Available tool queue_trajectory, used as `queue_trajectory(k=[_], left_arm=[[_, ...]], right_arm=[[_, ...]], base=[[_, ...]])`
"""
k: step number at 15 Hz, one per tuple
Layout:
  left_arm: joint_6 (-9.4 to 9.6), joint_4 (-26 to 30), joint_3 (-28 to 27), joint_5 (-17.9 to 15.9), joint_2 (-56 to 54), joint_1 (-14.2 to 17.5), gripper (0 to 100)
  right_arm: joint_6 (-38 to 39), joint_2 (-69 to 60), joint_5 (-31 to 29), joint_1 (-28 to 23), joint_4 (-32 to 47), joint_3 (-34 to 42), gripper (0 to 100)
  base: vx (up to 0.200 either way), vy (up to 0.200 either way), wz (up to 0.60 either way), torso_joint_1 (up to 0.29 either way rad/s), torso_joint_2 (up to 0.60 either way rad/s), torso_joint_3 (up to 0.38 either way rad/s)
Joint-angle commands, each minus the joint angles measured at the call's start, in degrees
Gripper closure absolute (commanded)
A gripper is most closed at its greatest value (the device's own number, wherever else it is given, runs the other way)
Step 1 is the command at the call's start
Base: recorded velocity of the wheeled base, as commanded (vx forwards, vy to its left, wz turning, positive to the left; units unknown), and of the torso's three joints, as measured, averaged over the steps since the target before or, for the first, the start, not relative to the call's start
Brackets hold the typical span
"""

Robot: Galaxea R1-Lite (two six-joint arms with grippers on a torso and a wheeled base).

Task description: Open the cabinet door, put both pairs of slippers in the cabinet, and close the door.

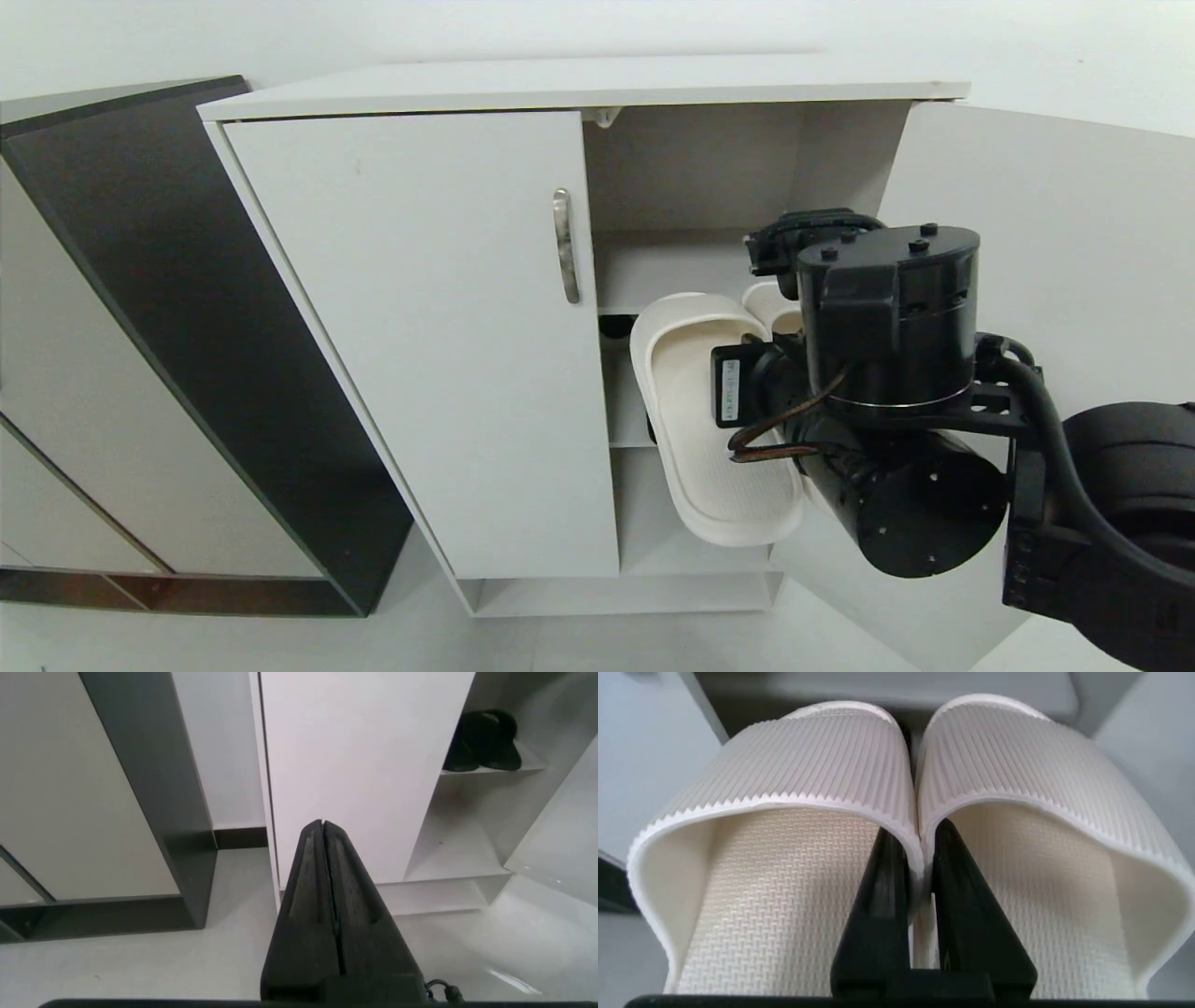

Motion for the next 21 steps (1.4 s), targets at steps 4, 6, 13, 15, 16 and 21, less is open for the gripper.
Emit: queue_trajectory(k=[4, 6, 13, 15, 16, 21], left_arm=[[-0.1, -0.01, 0.0, -0.01, 0.06, 0.01, 100], [-0.01, -0.01, 0.0, -0.01, 0.06, 0.01, 100], [0.08, -0.01, 0.0, -0.01, 0.06, 0.01, 100], [0.08, -0.01, 0.0, -0.01, 0.06, 0.01, 100], [0.17, -0.01, 0.0, -0.01, 0.06, 0.01, 100], [0.17, -0.01, 0.0, -0.01, 0.06, 0.01, 100]], right_arm=[[-0.21, 0.96, 0.17, -0.8, -0.32, 0.16, 100], [-0.21, 1.05, 0.26, -1.06, -0.23, 0.07, 100], [0.32, 1.84, 0.43, -2.47, -0.32, -0.55, 100], [0.32, 1.84, 0.43, -2.47, -0.32, -0.55, 100], [0.32, 1.84, 0.43, -2.47, -0.4, -0.55, 100], [0.58, 4.04, 0.61, -3.17, -0.67, -1.95, 100]], base=[[0.0, 0.0, 0.0, 0.0, 0.0, 0.0], [0.0, 0.0, 0.0, 0.0, 0.0, 0.0], [0.143, 0.0, 0.0, 0.0, 0.0, 0.004], [0.2, 0.0, 0.0, 0.0, 0.0, 0.002], [0.2, 0.0, 0.0, -0.002, 0.0, 0.007], [0.08, 0.0, 0.0, 0.001, 0.0, 0.0]])
